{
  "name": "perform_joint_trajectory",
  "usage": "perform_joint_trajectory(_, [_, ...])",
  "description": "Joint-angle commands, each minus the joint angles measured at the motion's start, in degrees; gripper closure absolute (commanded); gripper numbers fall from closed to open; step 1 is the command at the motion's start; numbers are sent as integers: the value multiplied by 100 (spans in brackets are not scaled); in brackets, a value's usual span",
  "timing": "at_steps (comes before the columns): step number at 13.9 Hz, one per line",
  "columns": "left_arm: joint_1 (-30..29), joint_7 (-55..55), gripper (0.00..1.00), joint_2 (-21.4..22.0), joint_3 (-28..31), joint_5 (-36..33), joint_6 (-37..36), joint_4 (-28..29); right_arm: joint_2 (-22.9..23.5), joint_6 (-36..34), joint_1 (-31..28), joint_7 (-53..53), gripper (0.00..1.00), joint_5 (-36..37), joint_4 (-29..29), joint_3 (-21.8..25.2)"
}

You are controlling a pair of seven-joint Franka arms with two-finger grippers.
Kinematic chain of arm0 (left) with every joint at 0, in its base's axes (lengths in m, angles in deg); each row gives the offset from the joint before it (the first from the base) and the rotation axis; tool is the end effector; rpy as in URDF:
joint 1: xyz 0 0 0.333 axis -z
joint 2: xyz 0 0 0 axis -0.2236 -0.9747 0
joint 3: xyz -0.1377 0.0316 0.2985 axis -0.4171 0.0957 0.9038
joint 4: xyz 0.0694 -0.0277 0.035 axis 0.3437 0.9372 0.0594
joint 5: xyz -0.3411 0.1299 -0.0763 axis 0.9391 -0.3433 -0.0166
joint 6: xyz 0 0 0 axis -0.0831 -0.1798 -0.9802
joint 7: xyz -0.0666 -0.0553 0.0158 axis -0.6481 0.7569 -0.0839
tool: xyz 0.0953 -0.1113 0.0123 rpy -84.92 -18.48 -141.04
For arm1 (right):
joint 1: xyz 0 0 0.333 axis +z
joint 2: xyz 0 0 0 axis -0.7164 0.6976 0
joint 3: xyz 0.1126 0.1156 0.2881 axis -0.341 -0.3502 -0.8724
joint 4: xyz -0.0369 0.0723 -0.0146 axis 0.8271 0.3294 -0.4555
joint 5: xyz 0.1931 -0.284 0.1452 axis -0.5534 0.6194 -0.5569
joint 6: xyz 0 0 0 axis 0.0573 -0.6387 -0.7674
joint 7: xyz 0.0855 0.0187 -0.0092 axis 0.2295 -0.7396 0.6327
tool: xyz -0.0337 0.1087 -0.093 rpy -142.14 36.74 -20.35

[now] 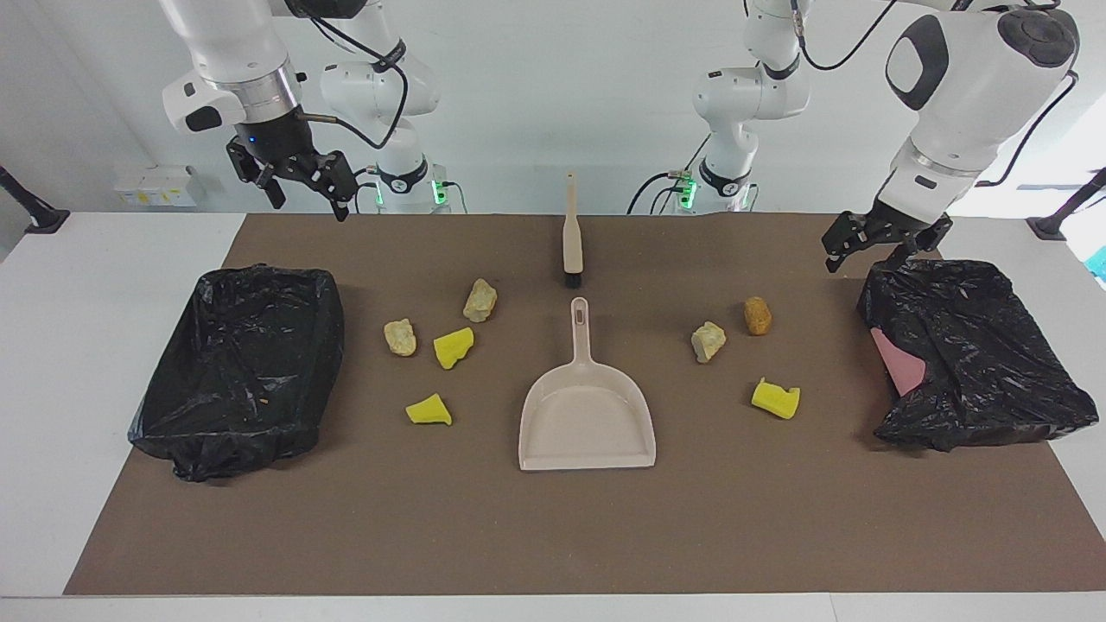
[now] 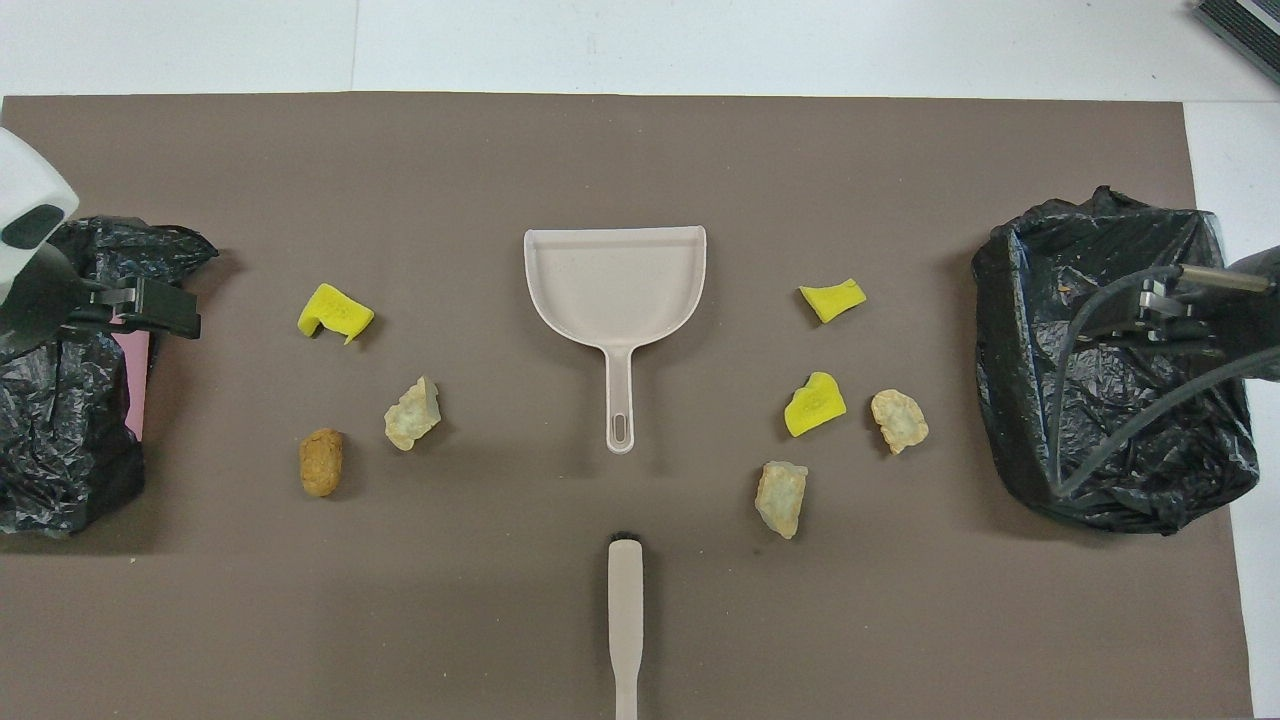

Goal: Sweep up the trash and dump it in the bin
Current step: 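Move both grippers out from the rest pose toward the table center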

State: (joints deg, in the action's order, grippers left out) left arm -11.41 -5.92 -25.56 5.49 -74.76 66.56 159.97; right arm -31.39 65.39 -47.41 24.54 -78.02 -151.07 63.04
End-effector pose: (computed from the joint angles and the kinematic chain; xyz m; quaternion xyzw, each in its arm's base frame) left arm 0.5414 -0.0389 0.5585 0.9999 -0.0148 0.0013 0.0040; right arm 0.5133 0.0340 0.6249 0.9921 -0.1250 -0.0011 0.0130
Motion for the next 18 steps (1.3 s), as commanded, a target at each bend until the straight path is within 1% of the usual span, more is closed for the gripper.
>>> perform_joint_trajectory(1, [121,-41,0,189,64,52,51,317,-95,55,-108,213,0,-114,-109,-37])
perform_joint_trajectory(5, [182,-111,0,399,64,166,164,747,-95,81,-12,205,0,-114,-117,-46])
perform_joint_trajectory(10, [577,-93,0,918,64,184,937,1933,1,327,59,170,0,-105,-109,-134])
perform_joint_trajectory(13, [1121,-32,0,1120,64,228,1350,2645,238,608,366,126,0,-70,-91,-160])
perform_joint_trajectory(16, [1727,3,0,1217,64,473,1562,3085,510,837,621,108,0,-44,5,-160])
perform_joint_trajectory(17, [1947,21,0,1313,64,561,1658,3278,668,854,778,-40,0,-26,32,-160])
perform_joint_trajectory(18, [2132,90,0,1436,64,684,1825,3515,826,1011,945,-346,0,-9,110,-160])
